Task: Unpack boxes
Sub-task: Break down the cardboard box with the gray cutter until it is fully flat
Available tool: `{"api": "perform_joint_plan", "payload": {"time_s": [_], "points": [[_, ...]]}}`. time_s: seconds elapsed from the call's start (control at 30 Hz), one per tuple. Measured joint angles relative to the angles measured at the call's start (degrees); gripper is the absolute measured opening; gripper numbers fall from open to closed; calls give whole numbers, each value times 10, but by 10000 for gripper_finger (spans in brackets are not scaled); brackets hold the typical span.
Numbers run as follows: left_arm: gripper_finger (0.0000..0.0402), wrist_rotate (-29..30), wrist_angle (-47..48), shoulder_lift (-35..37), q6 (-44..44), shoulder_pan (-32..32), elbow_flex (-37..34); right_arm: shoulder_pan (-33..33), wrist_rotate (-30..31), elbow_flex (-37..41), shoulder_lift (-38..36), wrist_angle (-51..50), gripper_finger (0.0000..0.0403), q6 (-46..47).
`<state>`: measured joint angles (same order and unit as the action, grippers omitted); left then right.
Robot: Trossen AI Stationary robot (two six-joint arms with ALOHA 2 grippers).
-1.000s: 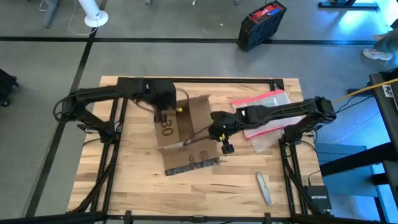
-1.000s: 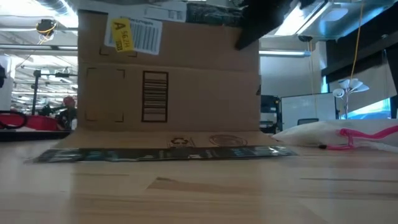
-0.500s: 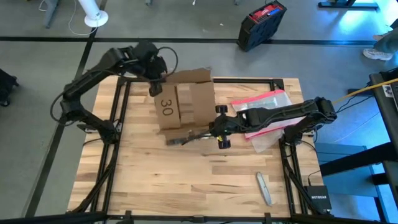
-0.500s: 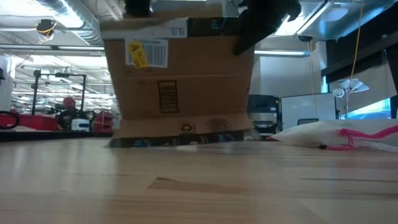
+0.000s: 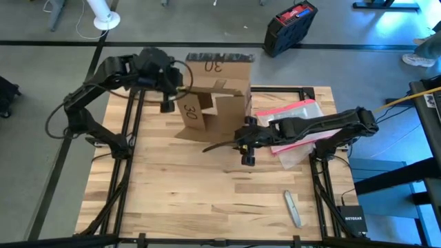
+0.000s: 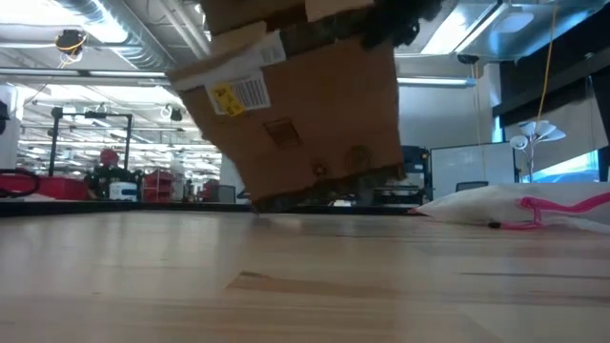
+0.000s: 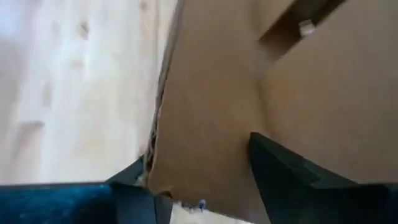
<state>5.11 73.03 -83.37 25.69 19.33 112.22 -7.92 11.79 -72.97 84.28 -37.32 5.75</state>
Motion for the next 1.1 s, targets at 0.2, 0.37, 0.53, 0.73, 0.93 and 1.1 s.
{"api": "perform_joint_plan", "payload": {"time_s": [0.2,0.37,0.53,0.73,0.93,1.1], "points": [[0,16,58,0,-60,-63,-27,-9,-29,0,-27,33,180,45],[0,16,68,0,-102,-94,-106,-28,-79,0,-31,44,179,81],[0,11,62,-1,-119,-126,-170,-59,-84,-1,-31,42,179,132],[0,47,-3,-1,-121,-132,-186,-73,-97,-2,-31,97,179,192],[0,55,-60,-2,-121,-129,-186,-72,-62,-3,-27,128,179,200],[0,59,-81,-2,-125,-129,-187,-71,-24,-3,-27,149,179,199]]}}
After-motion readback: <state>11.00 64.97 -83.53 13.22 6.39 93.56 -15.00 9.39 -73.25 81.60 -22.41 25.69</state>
